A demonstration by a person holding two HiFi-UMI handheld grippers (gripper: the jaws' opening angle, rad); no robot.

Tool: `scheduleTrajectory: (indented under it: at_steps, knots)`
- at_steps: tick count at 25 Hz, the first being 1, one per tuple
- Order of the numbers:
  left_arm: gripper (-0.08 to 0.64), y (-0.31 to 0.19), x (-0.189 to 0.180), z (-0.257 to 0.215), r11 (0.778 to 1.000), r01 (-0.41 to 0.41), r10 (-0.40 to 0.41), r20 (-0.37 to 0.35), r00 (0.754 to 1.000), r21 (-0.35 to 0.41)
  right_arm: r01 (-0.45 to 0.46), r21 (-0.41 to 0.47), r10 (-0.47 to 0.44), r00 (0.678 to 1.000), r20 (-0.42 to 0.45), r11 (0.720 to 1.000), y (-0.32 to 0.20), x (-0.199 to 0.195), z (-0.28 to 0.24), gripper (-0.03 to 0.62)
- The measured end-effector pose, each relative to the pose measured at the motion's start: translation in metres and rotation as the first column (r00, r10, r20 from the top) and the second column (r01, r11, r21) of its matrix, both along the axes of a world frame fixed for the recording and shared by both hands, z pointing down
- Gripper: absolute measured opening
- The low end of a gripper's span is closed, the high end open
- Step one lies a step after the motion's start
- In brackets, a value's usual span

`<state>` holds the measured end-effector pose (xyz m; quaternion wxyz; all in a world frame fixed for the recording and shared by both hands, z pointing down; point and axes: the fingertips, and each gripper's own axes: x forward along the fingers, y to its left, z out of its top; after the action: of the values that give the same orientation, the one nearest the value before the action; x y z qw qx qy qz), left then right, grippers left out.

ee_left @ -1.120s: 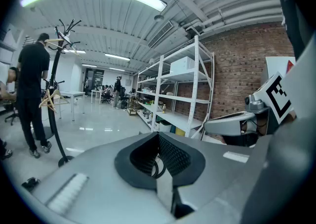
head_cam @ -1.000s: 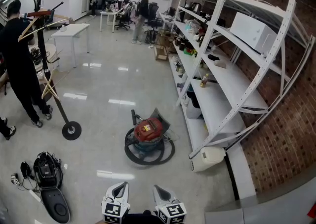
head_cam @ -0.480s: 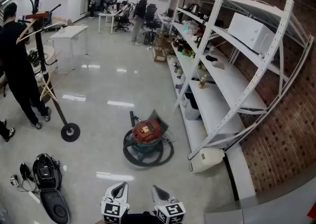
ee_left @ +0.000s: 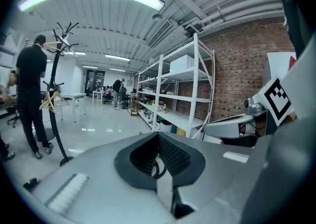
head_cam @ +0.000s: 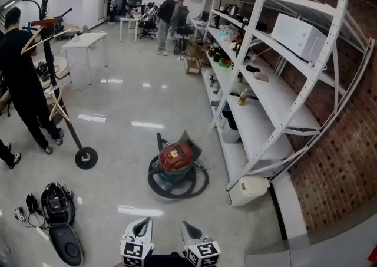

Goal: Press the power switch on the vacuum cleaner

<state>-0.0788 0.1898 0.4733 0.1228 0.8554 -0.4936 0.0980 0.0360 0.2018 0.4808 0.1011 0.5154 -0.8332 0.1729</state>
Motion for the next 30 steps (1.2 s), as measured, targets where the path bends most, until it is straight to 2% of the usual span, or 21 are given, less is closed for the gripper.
scheduleTrajectory:
  at_steps: [13,22,30]
  knots:
    - [0.017,0.02,0.048,0.005,1.0,-0.006,0.006,0.049,0.999,-0.003,0.004,-0.009,-0.003,0.999,0.042,1.0,0.018,0.048,0.018,-0.008]
    - [0.017,0.033,0.087,0.011,0.999,-0.032,0.032,0.073,0.997,-0.012,-0.015,-0.007,0.016,0.999,0.037,1.0,0.028,0.087,0.025,-0.008]
    - [0.017,0.029,0.09,0.017,1.0,-0.018,0.02,0.082,0.996,-0.026,0.005,-0.022,-0.004,0.999,0.038,1.0,0.022,0.09,0.029,-0.008]
